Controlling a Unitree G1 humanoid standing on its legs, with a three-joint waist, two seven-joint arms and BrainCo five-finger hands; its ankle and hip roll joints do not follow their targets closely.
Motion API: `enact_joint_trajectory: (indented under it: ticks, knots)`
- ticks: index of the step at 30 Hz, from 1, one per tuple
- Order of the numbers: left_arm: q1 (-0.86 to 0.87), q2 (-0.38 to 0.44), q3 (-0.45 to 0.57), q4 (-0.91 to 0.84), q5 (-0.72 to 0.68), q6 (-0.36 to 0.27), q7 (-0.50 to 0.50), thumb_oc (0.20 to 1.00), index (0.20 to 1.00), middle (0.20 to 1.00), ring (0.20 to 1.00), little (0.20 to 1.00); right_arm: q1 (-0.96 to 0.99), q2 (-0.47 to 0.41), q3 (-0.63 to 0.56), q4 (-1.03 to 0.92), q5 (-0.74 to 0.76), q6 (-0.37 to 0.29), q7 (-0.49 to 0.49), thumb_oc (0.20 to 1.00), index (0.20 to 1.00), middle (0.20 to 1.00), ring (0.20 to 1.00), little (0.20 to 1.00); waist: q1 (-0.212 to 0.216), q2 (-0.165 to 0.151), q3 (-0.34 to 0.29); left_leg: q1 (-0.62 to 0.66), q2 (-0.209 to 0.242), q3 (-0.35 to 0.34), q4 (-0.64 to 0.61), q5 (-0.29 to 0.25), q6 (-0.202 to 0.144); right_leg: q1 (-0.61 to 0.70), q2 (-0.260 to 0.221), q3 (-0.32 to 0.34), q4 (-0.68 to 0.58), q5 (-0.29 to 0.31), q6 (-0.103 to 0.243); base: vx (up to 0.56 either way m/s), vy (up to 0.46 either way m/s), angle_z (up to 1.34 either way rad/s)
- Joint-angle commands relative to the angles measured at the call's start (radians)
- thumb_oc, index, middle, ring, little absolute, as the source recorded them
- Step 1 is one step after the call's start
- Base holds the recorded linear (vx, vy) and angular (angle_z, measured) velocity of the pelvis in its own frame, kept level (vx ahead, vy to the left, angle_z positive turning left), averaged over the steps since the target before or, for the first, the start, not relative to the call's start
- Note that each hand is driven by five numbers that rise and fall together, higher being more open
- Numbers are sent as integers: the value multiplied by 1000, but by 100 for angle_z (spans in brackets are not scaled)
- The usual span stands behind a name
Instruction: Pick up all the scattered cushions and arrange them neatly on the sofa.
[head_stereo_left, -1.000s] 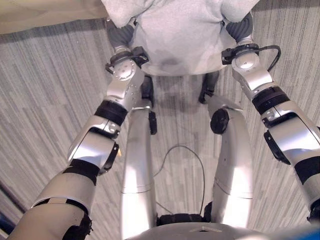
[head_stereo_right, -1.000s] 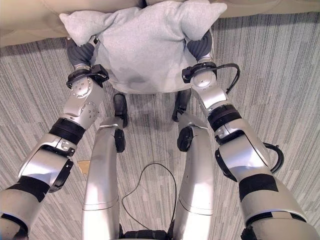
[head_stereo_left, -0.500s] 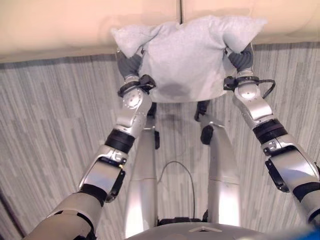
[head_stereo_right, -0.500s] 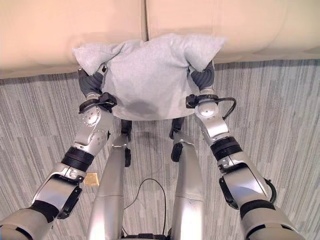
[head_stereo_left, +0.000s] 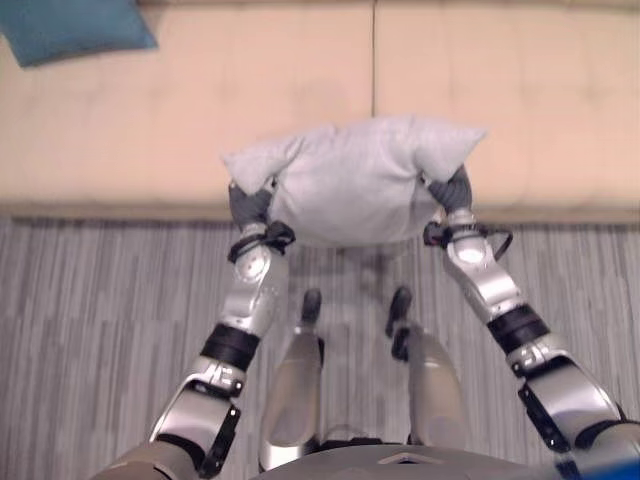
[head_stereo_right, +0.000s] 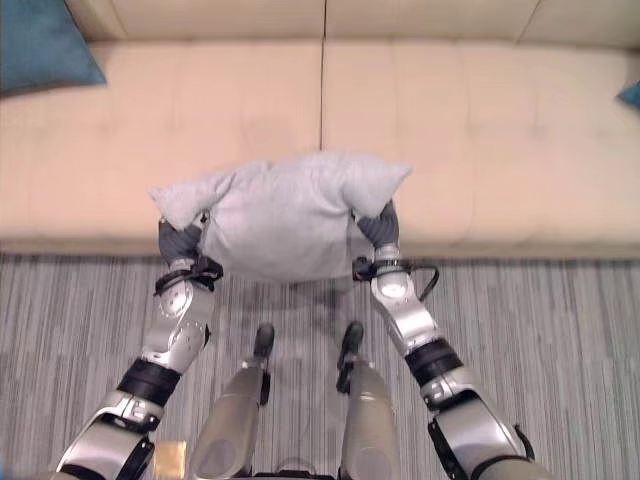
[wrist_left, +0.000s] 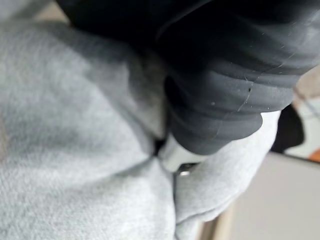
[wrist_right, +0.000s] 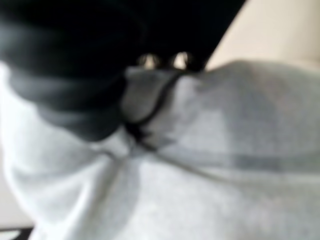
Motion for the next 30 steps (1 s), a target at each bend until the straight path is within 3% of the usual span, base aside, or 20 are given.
enact_joint_trajectory:
  ticks: [1,8,12,15,16,18,22,24,26,27,28,30]
  knots:
    - [-14,-68,-108,-75,76,-29,-117,200,200,200,200,200,-4,122,71,-120,-18,-100,106,200,200,200,200,200,2,-2,-133,91,-17,-6,-55,30,-21,195,-27,0,-130,23,108,165,238,-1]
    - [70,-58,-120,-85,84,5,-156,200,200,200,200,200,51,120,66,-117,-36,-71,147,200,200,200,200,200,37,-20,-200,218,-66,19,-40,-40,27,324,-51,26,-161,41,140,88,210,-7]
    - [105,-51,-129,-88,84,14,-173,200,200,200,200,200,67,126,65,-120,-40,-66,166,200,200,200,200,200,49,-20,-206,261,-90,24,-36,-61,52,317,-74,55,-79,74,166,31,179,-17]
    - [109,-45,-128,-87,84,14,-172,200,200,200,200,200,74,129,66,-117,-46,-63,169,200,200,200,200,200,50,-19,-204,276,-94,21,-39,-63,62,310,-67,76,-9,79,166,35,113,-9]
    - [114,-44,-127,-88,87,15,-167,200,200,200,200,200,75,133,68,-123,-55,-64,168,200,200,200,200,200,48,-15,-203,296,-94,17,-45,-70,67,291,-46,89,33,72,157,83,94,-6]
    - [114,-43,-124,-86,86,14,-164,200,200,200,200,200,79,127,67,-134,-60,-65,167,200,200,200,200,200,40,-16,-207,317,-97,7,-65,-68,65,276,-6,100,1,55,143,121,71,-4]
    - [102,-40,-110,-76,80,13,-163,200,200,200,200,200,47,124,85,-115,-43,-69,169,200,200,200,200,200,35,-37,-215,355,-110,-1,-86,-83,65,247,41,50,-175,82,122,180,-22,-1]
    - [96,-39,-102,-78,73,14,-161,200,200,200,200,200,36,125,94,-104,-38,-67,169,200,200,200,200,200,26,-42,-214,386,-111,-14,-85,-100,61,240,62,33,-207,99,124,246,-57,3]
    - [95,-38,-103,-70,74,15,-166,200,200,200,200,200,38,123,97,-107,-34,-67,172,200,200,200,200,200,20,-49,-219,393,-114,-21,-79,-109,58,258,74,56,-221,96,122,337,-125,22]
    - [97,-57,-118,-54,63,10,-197,200,200,200,200,200,70,98,90,-117,-32,-69,180,200,200,200,200,200,-6,-57,-260,393,-79,-17,-14,-93,8,336,108,67,-258,76,89,402,-166,28]
    - [97,-58,-118,-54,63,10,-197,200,200,200,200,200,70,98,90,-118,-32,-69,180,200,200,200,200,200,-7,-56,-259,393,-79,-18,-12,-95,7,338,109,65,-259,77,89,496,-228,42]
    - [86,-68,-131,-43,54,11,-204,200,200,200,200,200,80,87,85,-127,-21,-73,175,200,200,200,200,200,-23,-58,-257,343,-34,31,107,-31,-38,383,106,35,-276,66,70,180,-133,83]
